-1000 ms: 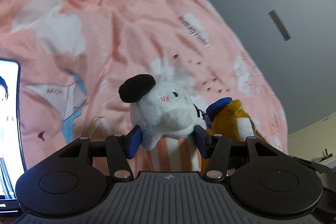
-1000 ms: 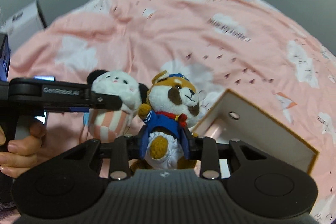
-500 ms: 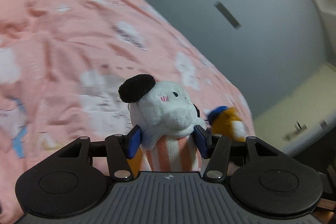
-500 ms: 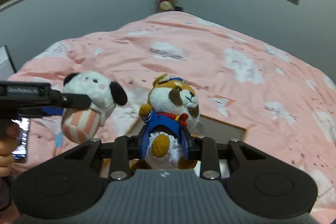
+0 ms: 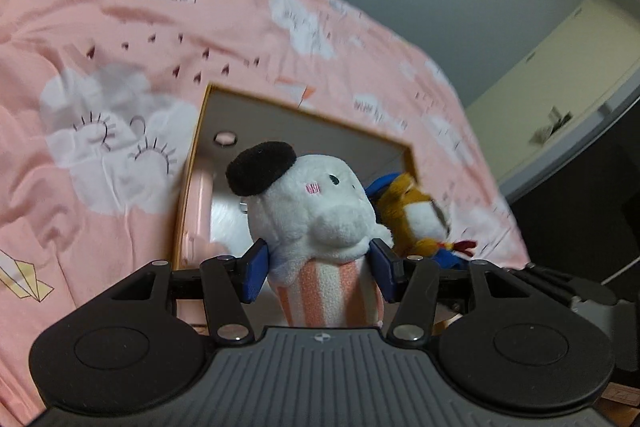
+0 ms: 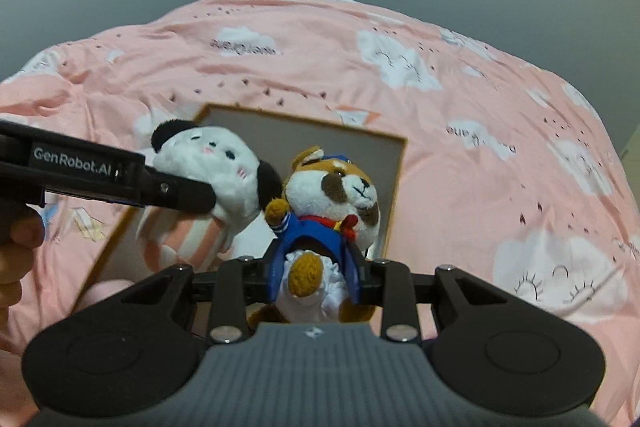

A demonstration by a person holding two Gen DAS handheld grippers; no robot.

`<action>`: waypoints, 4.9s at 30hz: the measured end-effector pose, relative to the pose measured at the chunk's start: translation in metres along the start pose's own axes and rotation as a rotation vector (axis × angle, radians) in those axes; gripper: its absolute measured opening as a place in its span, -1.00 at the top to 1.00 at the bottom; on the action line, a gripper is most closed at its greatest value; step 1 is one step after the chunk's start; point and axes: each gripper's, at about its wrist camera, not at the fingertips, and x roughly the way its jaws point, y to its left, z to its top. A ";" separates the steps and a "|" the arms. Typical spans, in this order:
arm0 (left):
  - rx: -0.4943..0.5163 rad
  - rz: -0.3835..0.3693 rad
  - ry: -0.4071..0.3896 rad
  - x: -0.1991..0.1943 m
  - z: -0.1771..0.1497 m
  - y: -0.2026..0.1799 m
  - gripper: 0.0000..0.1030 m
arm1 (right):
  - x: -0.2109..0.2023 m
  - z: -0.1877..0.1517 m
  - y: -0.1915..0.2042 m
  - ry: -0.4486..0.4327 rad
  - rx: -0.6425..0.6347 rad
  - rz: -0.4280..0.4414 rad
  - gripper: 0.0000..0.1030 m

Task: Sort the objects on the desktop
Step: 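Lift both plush keychains and carry them over the box with both tools, then lower both plush keychains into the box with both tools, then open both tools and withdraw them from the box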

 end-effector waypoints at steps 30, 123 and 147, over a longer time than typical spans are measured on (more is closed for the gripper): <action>0.361 0.123 0.185 0.049 -0.019 -0.032 -0.25 | 0.053 -0.030 0.019 0.094 -0.107 -0.036 0.28; 0.299 0.330 -0.147 -0.072 -0.107 -0.021 -0.59 | -0.045 -0.112 0.056 -0.159 0.235 -0.154 -0.72; 0.282 0.343 0.001 -0.045 -0.112 -0.015 -0.69 | -0.023 -0.120 0.063 -0.106 0.186 -0.139 -0.73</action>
